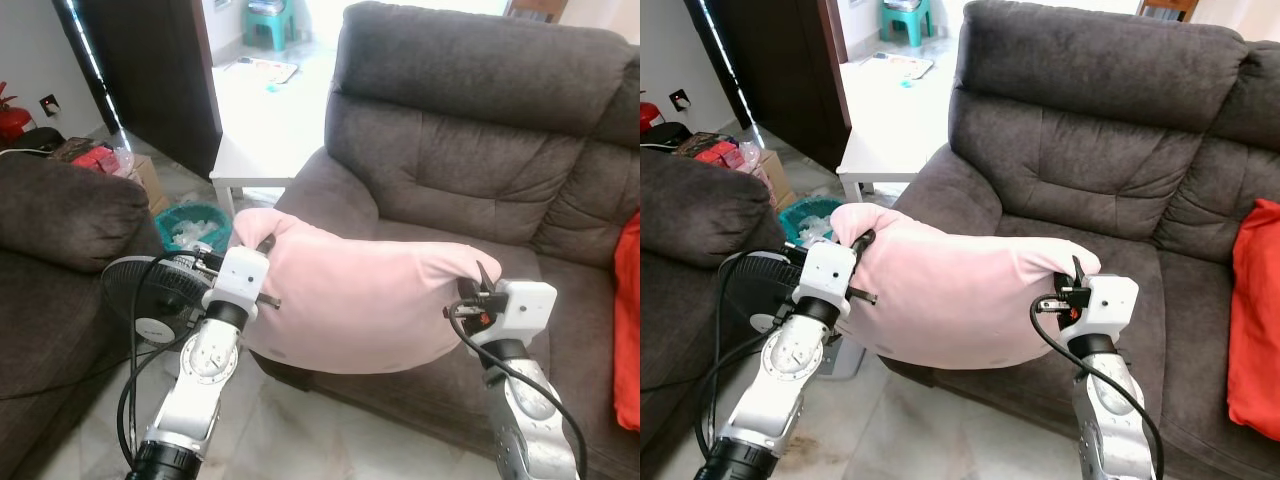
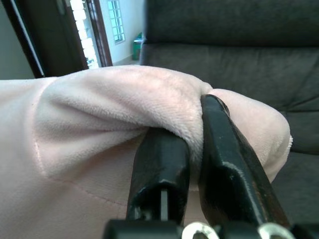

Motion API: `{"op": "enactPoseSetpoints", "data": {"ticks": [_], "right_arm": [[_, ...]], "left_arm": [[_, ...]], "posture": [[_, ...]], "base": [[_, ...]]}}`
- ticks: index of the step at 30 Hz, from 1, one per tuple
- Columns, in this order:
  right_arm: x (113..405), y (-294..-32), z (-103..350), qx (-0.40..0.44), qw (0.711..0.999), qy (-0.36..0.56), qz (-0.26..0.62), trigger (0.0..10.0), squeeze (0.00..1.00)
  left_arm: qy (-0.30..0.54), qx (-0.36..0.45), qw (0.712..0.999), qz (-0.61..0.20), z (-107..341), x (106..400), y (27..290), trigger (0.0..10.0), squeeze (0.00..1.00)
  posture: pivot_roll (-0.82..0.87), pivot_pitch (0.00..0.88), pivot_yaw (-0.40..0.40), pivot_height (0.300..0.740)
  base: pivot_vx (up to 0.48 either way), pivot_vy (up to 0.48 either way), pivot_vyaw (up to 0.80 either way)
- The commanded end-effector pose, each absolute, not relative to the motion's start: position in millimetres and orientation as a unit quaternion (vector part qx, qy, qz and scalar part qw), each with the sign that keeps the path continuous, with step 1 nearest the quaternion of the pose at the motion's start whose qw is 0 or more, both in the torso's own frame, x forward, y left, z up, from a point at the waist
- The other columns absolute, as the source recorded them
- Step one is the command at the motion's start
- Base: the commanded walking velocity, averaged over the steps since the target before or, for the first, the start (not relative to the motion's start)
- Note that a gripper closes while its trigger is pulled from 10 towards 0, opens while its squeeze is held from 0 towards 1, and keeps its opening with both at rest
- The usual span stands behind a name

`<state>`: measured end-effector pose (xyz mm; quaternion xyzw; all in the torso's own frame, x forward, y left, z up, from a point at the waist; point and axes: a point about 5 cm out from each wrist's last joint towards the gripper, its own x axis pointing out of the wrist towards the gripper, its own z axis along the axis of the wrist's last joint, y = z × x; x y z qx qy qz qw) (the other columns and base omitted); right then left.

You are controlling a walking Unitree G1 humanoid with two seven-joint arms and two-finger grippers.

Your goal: Move the pillow to the sofa from floor

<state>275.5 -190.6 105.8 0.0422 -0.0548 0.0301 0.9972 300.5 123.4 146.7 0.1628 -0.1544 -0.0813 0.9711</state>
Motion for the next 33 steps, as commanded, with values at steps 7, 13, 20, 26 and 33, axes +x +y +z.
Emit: {"op": "enactPoseSetpoints", "data": {"ticks": [7,13,20,26,33], "right_arm": [[279.3,-188.9,122.7,0.038,0.994,-0.096,0.032,10.0,0.0],[278.6,-188.1,122.0,0.038,0.994,-0.094,0.033,10.0,0.0],[281.6,-186.2,123.6,0.035,0.994,-0.096,0.039,10.0,0.0],[282.2,-184.8,123.0,0.032,0.994,-0.092,0.043,10.0,0.0],[281.5,-185.5,124.7,0.025,0.994,-0.094,0.043,10.0,0.0]], "left_arm": [[-0.183,0.166,0.964,-0.099,155.3,300.6,115.8,10.0,0.0],[-0.184,0.164,0.964,-0.102,155.9,300.4,114.7,10.0,0.0],[-0.186,0.162,0.964,-0.1,158.0,301.7,116.5,10.0,0.0],[-0.182,0.151,0.967,-0.091,157.2,299.6,120.0,10.0,0.0],[-0.186,0.144,0.968,-0.084,161.5,298.4,121.2,10.0,0.0]], "posture": [[0.07,0.0,-0.02,0.74],[0.07,0.0,-0.022,0.74],[0.08,0.0,-0.03,0.74],[0.09,0.0,-0.037,0.74],[0.08,0.0,-0.034,0.74]], "base": [[0.0,0.0,-0.8],[0.0,0.0,-0.8],[0.0,0.0,-0.43],[0.0,0.0,0.0],[0.0,0.0,0.0]]}}
